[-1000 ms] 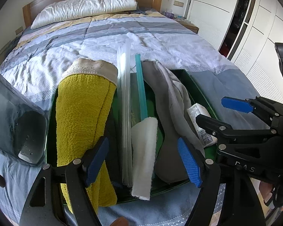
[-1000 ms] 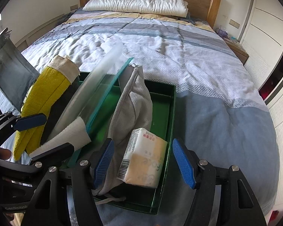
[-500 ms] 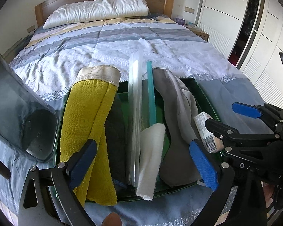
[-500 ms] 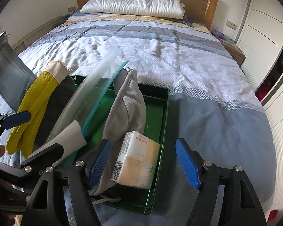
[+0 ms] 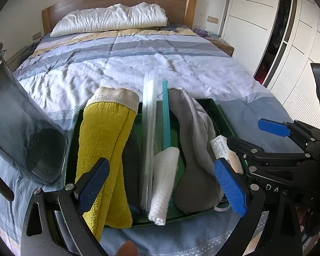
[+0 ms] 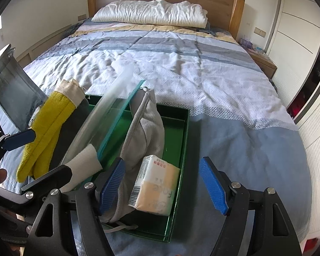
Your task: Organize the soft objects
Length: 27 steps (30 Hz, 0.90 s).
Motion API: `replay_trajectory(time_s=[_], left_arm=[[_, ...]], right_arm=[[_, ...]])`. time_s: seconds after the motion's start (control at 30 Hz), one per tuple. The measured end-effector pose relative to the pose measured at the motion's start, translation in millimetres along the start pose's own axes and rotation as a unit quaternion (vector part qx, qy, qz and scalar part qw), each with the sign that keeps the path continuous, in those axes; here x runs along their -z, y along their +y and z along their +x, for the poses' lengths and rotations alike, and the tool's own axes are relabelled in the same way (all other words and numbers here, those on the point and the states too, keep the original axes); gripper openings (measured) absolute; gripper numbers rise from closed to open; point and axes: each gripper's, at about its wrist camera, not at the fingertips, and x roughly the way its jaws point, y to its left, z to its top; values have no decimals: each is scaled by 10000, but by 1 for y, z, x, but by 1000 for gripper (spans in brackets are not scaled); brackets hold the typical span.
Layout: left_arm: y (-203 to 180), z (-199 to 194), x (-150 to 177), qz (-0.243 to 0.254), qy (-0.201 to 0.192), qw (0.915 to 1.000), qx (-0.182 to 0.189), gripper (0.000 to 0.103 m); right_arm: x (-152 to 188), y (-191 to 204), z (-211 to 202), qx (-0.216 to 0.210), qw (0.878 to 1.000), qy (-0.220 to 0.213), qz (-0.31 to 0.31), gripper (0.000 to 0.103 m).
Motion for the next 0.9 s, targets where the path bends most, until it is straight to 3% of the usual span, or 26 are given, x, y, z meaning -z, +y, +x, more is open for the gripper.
replay_trajectory(time_s=[0.9], left_arm=[[10,-28,1,27,-179,9996,-231,100]], right_arm=[[-3,23,-38,168,9996,-115,-184,79]])
